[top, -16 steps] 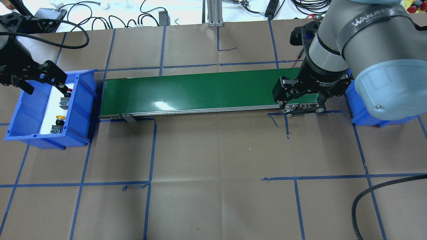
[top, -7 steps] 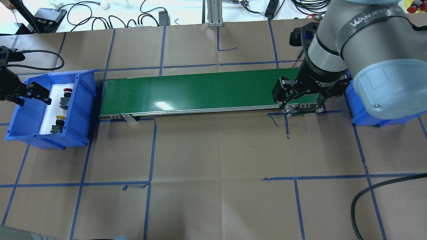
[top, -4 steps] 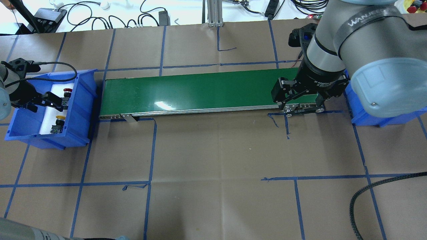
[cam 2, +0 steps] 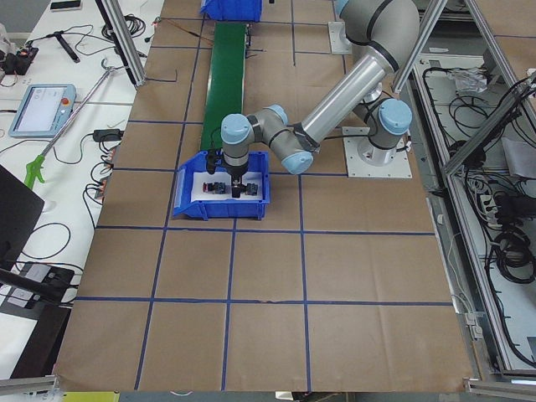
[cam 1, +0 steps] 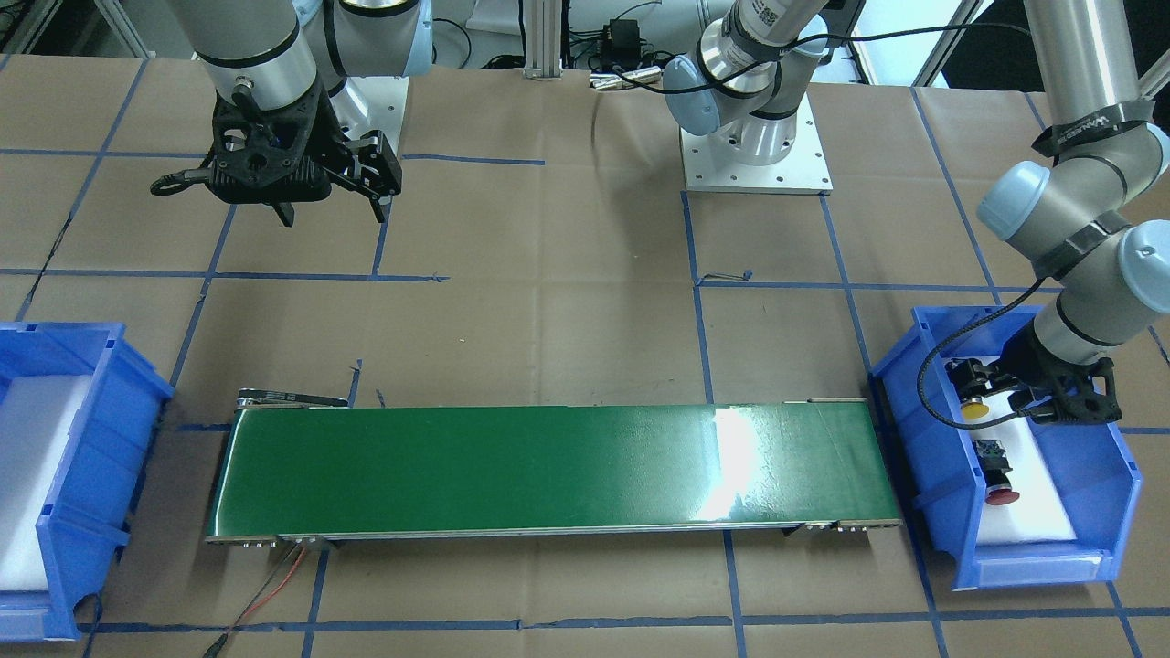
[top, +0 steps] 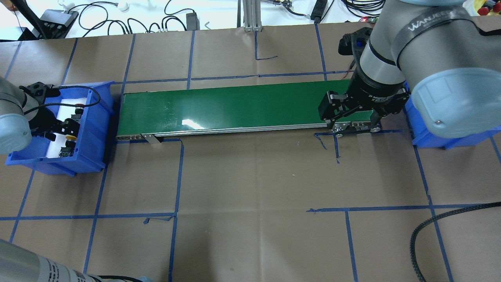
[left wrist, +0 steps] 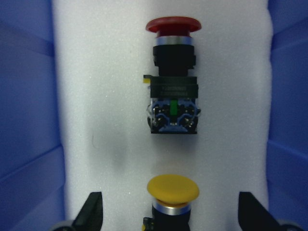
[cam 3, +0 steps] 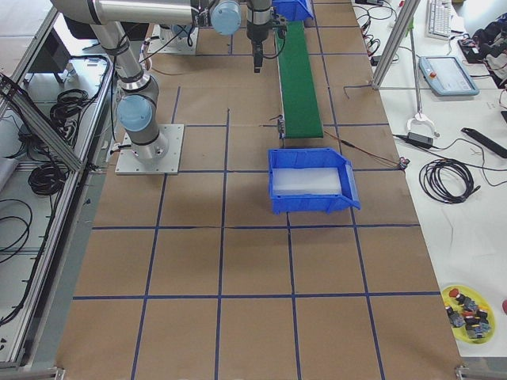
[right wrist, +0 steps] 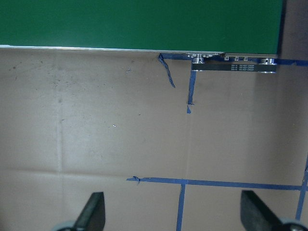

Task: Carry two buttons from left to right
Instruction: 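Lower the left gripper and grasp the yellow-capped push button, then lift the yellow button and carry it onto the conveyor belt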

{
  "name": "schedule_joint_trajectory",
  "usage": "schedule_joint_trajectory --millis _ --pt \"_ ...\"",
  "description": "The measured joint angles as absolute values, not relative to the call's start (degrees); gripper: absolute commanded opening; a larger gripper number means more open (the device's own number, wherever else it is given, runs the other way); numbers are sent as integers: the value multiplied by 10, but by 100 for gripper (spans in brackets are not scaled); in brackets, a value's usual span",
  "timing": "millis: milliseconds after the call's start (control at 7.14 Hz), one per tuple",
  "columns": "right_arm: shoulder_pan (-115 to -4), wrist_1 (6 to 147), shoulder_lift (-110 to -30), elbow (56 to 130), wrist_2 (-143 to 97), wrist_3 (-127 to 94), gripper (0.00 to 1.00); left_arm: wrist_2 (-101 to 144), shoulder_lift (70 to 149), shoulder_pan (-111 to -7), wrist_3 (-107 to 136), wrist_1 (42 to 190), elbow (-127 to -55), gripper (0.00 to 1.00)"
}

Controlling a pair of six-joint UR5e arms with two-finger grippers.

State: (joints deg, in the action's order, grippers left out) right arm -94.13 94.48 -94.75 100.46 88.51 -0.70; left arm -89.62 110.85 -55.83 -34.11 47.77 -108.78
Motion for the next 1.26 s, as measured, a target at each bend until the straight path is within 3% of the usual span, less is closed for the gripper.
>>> schedule_joint_trajectory --millis 140,561,701,841,1261 --pt "-941 945 -947 1005 885 -7 100 -898 1112 -558 -342 469 -1096 98" --pt "-941 945 -947 1005 885 -7 100 -901 1112 -558 -343 468 -1098 31" --pt "-941 945 -947 1005 885 -7 100 -901 1112 -558 -343 471 -1098 16" --pt "-941 945 -947 1005 885 -7 100 -901 1110 -558 -343 478 -1098 10" --pt "-941 945 -947 1005 885 -7 100 -901 1096 -552 -345 517 -1074 10"
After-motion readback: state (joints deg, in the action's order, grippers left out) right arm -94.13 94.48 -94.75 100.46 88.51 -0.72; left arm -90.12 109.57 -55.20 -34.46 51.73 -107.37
